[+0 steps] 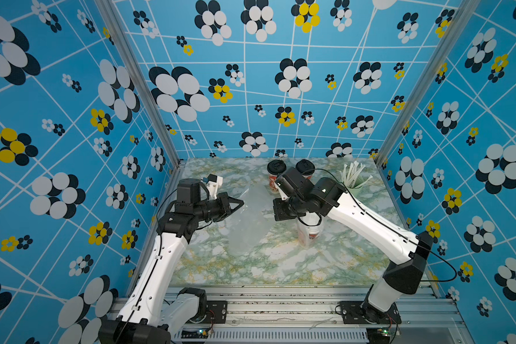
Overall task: Pack milk tea into plastic carrier bags
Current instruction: Pick up the plastic carrier bag from the center of the board.
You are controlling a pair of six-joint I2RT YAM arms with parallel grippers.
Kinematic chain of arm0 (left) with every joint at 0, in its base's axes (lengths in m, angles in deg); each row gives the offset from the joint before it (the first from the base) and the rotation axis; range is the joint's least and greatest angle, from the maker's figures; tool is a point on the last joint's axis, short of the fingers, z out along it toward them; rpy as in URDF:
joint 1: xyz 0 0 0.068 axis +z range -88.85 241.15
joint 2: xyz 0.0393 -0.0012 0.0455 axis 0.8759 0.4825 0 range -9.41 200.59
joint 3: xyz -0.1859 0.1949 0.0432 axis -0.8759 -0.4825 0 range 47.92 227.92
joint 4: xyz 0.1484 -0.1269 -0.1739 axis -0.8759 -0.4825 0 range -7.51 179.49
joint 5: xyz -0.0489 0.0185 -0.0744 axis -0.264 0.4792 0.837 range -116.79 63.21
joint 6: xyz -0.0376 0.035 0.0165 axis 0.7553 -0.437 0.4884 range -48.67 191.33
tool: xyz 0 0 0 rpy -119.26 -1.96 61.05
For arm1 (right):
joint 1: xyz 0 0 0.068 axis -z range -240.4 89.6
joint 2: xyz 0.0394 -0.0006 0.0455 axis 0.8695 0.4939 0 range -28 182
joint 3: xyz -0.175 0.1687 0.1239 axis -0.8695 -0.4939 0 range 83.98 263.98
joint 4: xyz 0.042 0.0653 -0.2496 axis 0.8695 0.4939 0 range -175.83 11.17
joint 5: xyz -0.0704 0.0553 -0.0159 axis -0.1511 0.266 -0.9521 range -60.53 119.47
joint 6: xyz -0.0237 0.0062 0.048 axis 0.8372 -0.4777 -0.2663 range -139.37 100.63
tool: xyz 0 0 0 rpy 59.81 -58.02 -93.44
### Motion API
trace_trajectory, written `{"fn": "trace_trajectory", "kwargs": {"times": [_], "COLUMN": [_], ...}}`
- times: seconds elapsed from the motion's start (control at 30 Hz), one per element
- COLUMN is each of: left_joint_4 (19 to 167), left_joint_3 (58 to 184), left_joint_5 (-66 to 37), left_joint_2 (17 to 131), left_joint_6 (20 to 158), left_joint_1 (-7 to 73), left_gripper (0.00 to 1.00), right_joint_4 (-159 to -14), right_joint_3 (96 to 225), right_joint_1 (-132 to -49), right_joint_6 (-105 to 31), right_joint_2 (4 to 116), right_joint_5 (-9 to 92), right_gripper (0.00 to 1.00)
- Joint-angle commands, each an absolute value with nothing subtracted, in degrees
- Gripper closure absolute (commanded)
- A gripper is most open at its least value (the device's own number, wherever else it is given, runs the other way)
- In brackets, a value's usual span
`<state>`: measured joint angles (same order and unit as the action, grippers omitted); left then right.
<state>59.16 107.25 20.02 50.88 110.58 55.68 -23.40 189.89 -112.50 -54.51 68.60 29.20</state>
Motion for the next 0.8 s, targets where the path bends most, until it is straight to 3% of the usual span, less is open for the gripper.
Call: {"fn": "trace_trajectory", "kwargs": {"times": [0.0,0.17,0.33,0.5,0.63,0.77], "left_joint_4": [50.20,45.62,36.38,27.77,22.76,21.74], "left_joint_3": [108.67,109.57,118.26,126.95,132.23,132.44], "left_joint_5": [22.13,22.18,16.03,8.90,0.10,-7.80], "left_joint_2": [50.79,51.85,52.36,52.09,52.68,54.57], "left_joint_6": [104.22,99.77,94.16,91.14,91.56,95.96], "left_joint_1": [56.52,56.54,56.49,55.15,49.87,40.62], "left_gripper": [1.00,0.89,0.62,0.44,0.32,0.28], "right_joint_4": [-18.50,-22.47,-24.95,-26.71,-29.25,-31.15], "right_joint_3": [189.00,186.75,185.99,186.13,185.35,183.81], "right_joint_1": [-113.02,-113.83,-114.19,-114.63,-115.08,-115.24], "right_joint_6": [-54.94,-56.94,-57.65,-58.53,-59.94,-60.78], "right_joint_2": [65.84,65.16,66.21,65.91,65.36,64.99], "right_joint_5": [31.07,32.56,33.69,34.29,34.57,35.34], "right_gripper": [1.00,1.00,1.00,1.00,1.00,1.00]}}
